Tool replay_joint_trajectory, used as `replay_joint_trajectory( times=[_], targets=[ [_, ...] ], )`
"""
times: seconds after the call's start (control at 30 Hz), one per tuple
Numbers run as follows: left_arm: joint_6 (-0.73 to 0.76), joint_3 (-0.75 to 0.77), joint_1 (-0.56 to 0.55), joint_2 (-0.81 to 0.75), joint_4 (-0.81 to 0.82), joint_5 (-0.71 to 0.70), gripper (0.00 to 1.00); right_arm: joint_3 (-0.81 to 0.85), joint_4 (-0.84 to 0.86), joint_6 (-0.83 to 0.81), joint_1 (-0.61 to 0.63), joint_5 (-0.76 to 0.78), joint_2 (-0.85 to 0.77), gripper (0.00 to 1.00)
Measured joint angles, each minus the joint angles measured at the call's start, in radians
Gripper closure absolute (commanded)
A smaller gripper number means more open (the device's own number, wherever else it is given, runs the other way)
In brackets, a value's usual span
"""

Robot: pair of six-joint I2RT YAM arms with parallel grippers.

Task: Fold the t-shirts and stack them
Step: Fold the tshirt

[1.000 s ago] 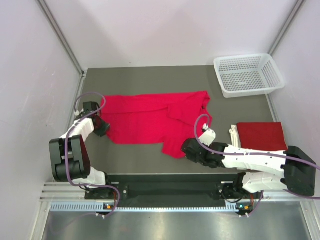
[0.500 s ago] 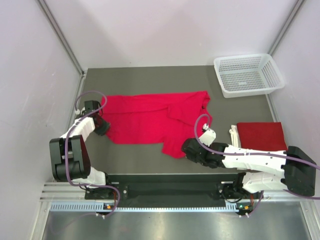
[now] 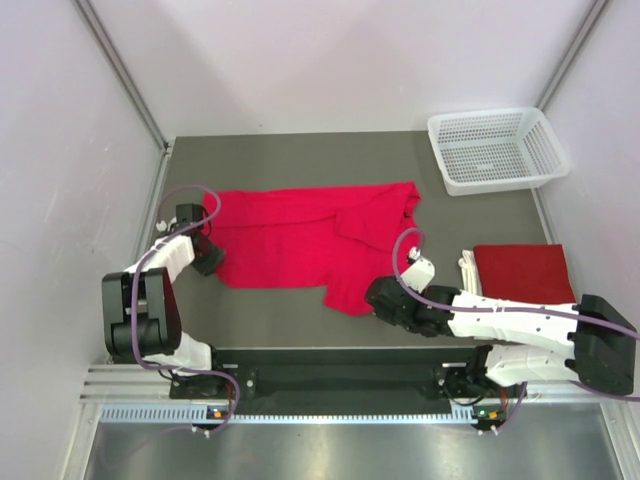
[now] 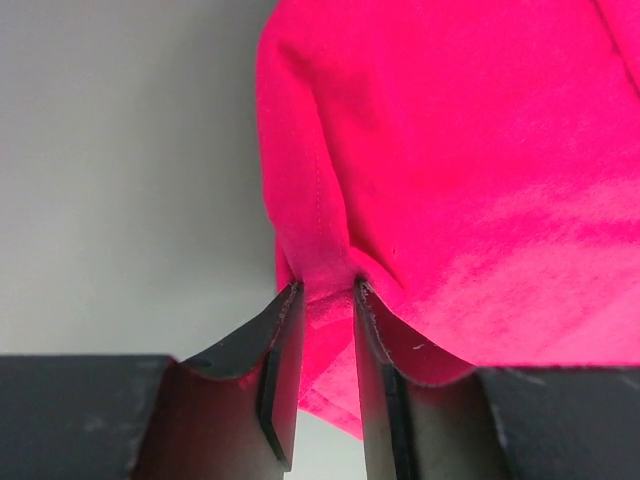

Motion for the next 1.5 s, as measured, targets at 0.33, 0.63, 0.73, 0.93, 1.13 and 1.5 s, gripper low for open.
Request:
replay_joint_trajectory(
  times=[0.33, 0.63, 0.73, 0.93, 1.13, 1.5],
  targets=[
    [-0.002, -0.005, -0.006, 0.017, 0.0, -0.026, 0.84, 0.0, -0.001, 0.0, 0.0, 0.003, 0.0, 1.0],
    [-0.008, 0.027, -0.01, 0.017, -0.049, -0.076, 1.0, 0.0, -0.003, -0.001, -0.007, 0.006, 0.0, 1.0],
    [-0.003, 0.063, -0.01, 0.017, -0.082, -0.107, 1.0, 0.0, -0.005, -0.001, -0.008, 0.006, 0.0, 1.0],
    [0.024, 0.103, -0.01, 0.015, -0.153, -0.186, 1.0, 0.0, -0.014, 0.0, -0.008, 0.006, -0.003, 1.0],
    [0.057, 0.103, -0.01, -0.01, -0.23, -0.266, 1.0, 0.0, -0.043, 0.0, -0.009, 0.012, -0.028, 1.0],
    [0.074, 0.078, -0.002, -0.04, -0.315, -0.338, 0.99, -0.02, -0.11, 0.009, -0.013, 0.029, -0.12, 1.0]
  ],
)
